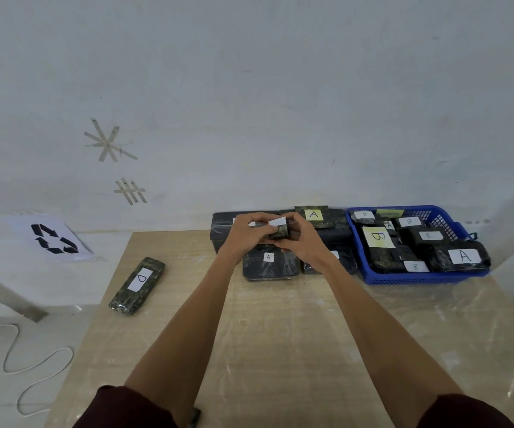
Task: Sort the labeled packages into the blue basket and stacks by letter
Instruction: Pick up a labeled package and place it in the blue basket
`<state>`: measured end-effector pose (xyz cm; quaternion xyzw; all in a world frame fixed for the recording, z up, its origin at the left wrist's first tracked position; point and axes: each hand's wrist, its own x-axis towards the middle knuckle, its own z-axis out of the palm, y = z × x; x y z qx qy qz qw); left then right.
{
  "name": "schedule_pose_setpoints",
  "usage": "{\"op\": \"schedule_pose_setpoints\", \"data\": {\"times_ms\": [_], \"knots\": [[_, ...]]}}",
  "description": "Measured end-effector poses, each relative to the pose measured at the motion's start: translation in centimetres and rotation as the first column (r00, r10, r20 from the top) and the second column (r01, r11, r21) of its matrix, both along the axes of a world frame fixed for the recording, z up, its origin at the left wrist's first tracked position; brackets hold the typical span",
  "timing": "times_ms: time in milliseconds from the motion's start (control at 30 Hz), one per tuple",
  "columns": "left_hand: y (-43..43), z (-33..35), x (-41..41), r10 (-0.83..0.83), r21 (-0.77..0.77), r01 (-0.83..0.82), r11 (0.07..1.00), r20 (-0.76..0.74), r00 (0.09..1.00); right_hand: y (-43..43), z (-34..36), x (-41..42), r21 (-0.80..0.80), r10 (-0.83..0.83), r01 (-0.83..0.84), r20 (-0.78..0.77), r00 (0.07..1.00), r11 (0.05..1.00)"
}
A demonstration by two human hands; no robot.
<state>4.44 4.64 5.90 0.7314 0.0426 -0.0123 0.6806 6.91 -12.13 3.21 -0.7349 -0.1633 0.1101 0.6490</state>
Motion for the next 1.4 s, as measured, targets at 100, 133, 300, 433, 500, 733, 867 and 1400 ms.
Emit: {"op": "schedule_pose_setpoints", "data": {"times_ms": [100, 133, 300, 433, 500, 733, 867, 1400], "knots": [[0.0, 0.0, -0.1, 0.006, -0.003, -0.006, 1.0, -0.019, 1.0, -0.5, 0.0, -0.1, -0.027, 0.008, -0.007, 0.03, 1.0, 1.0], [0.1, -0.1, -0.2, 0.007, -0.004, -0.007, 1.0, -0.026, 1.0, -0.7, -0.1, -0.1, -0.036, 0.007, -0.006, 0.038, 0.999, 0.999], [0.2, -0.3, -0.4, -0.01, 0.0, 0.01, 1.0, -0.032, 0.999, -0.8, -0.2, -0.1, -0.047, -0.003, 0.005, 0.043, 0.999, 0.999], [0.3, -0.1, -0.6, -0.006, -0.005, 0.006, 1.0, -0.019, 1.0, -0.7, -0.1, -0.1, -0.056, -0.008, 0.01, 0.043, 0.999, 0.998], [0.4, -0.2, -0.5, -0.016, 0.0, 0.016, 1.0, -0.028, 0.999, -0.7, -0.1, -0.1, -0.071, -0.007, 0.011, 0.053, 0.999, 0.997], [-0.1, 0.0, -0.7, 0.022, -0.037, -0.027, 0.999, -0.111, 0.994, -0.6, 0.3, -0.4, -0.111, -0.062, 0.074, 0.104, 0.993, 0.991], [0.1, -0.2, -0.6, 0.045, -0.033, -0.049, 0.998, -0.109, 0.993, -0.4, 0.7, -0.7, -0.035, -0.055, 0.057, 0.046, 0.997, 0.998], [1.1, -1.4, -0.7, 0.006, -0.155, -0.02, 0.988, -0.089, 0.996, -0.5, 1.5, -0.8, 0.122, -0.022, 0.044, -0.173, 0.985, 0.992]]}}
